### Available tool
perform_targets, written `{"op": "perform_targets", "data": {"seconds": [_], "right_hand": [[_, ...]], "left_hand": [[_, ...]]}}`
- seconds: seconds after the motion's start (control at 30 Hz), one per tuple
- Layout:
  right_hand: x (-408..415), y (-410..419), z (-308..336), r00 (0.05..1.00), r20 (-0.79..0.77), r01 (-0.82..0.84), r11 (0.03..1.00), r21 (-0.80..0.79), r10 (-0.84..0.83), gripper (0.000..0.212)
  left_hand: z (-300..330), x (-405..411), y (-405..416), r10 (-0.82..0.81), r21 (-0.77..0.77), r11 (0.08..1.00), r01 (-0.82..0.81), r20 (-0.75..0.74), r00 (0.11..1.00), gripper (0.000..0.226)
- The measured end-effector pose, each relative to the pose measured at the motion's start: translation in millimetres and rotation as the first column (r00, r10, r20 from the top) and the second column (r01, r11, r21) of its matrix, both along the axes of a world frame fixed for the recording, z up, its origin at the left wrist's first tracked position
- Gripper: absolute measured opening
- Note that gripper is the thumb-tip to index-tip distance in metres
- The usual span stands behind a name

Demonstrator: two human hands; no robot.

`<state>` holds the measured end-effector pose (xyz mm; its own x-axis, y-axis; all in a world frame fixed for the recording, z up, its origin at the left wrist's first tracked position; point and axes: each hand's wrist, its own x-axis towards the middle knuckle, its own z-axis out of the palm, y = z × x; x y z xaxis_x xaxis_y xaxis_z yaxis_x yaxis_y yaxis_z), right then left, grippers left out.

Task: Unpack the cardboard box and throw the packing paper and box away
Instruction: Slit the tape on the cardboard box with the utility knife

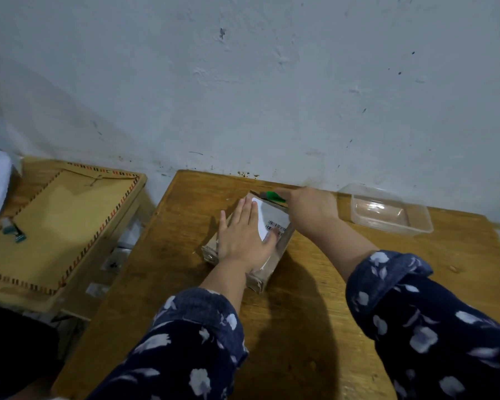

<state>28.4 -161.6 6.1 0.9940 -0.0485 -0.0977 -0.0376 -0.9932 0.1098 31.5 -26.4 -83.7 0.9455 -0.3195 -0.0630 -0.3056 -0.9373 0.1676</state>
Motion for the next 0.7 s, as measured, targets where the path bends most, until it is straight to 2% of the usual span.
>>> {"op": "perform_targets", "data": {"seconds": [0.13, 0.3, 0.53, 0.63, 0.7], "right_hand": [[4, 7, -8, 0.999, -0.040, 0.034, 0.999, 0.018, -0.034, 0.065], [-14, -25, -9, 0.999, -0.029, 0.012, 0.999, -0.045, -0.013, 0.061], [-47, -58, -21, 0.992, 0.080, 0.102, 0.995, 0.005, -0.102, 0.056], [-62, -63, -28, 0.971, 0.048, 0.222, 0.962, 0.161, -0.232, 0.049], [-73, -61, -33, 0.944, -0.026, 0.316, 0.878, 0.359, -0.329, 0.045]], "left_hand": [[0, 1, 0, 0.003, -0.008, 1.000, -0.003, 0.010, 1.000, 0.076], [-1, 1, 0, 0.005, -0.015, 1.000, -0.005, -0.003, 1.000, 0.080], [1, 0, 0, 0.002, -0.020, 1.000, -0.002, -0.004, 1.000, 0.080], [1, 1, 0, -0.006, -0.023, 1.000, 0.006, -0.004, 1.000, 0.083], [3, 2, 1, -0.020, -0.022, 1.000, 0.020, -0.022, 1.000, 0.094]]}}
